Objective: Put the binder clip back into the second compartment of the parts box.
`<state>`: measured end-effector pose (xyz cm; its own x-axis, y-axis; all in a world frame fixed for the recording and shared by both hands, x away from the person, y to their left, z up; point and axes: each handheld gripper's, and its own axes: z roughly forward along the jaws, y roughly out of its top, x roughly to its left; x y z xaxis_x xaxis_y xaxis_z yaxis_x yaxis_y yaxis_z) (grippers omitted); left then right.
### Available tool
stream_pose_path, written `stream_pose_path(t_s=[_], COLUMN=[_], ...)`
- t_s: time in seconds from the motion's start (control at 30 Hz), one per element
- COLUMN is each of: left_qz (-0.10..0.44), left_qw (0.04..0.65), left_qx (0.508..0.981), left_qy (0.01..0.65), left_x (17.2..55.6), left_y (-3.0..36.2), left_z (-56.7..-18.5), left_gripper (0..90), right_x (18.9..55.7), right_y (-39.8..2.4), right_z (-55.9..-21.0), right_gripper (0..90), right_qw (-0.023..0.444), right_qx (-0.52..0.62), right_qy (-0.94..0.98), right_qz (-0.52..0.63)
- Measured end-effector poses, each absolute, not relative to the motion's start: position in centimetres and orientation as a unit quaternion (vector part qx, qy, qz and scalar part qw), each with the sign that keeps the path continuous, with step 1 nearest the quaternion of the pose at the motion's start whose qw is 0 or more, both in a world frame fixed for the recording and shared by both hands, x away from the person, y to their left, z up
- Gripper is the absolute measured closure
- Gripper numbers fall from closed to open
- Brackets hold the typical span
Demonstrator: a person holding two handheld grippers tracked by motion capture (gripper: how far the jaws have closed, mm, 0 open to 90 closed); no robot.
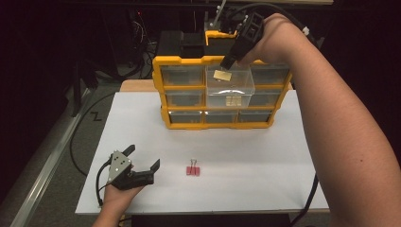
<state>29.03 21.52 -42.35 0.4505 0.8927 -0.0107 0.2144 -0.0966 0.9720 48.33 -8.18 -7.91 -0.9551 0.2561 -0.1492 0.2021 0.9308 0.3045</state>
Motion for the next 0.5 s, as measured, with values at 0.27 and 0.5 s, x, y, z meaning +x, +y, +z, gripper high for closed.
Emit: stream_pose_path(t_s=[0.27, 0.5], left_qz=[0.320, 0.319], left_qw=[0.530, 0.529], left_qx=[0.666, 0.667], left_qy=[0.416, 0.416], left_x=[29.1, 29.1], left_y=[21.5, 21.5], left_z=[-42.4, -42.4], left_gripper=[0.4, 0.4], right_x=[49.2, 49.0], right_y=[-8.0, -7.6], right_z=[-9.3, -9.0], right_gripper=[90.0, 90.0], right_qw=[0.093, 0.097], right_qx=[0.122, 0.123], right_qy=[0.978, 0.977], right_qz=[0.138, 0.148])
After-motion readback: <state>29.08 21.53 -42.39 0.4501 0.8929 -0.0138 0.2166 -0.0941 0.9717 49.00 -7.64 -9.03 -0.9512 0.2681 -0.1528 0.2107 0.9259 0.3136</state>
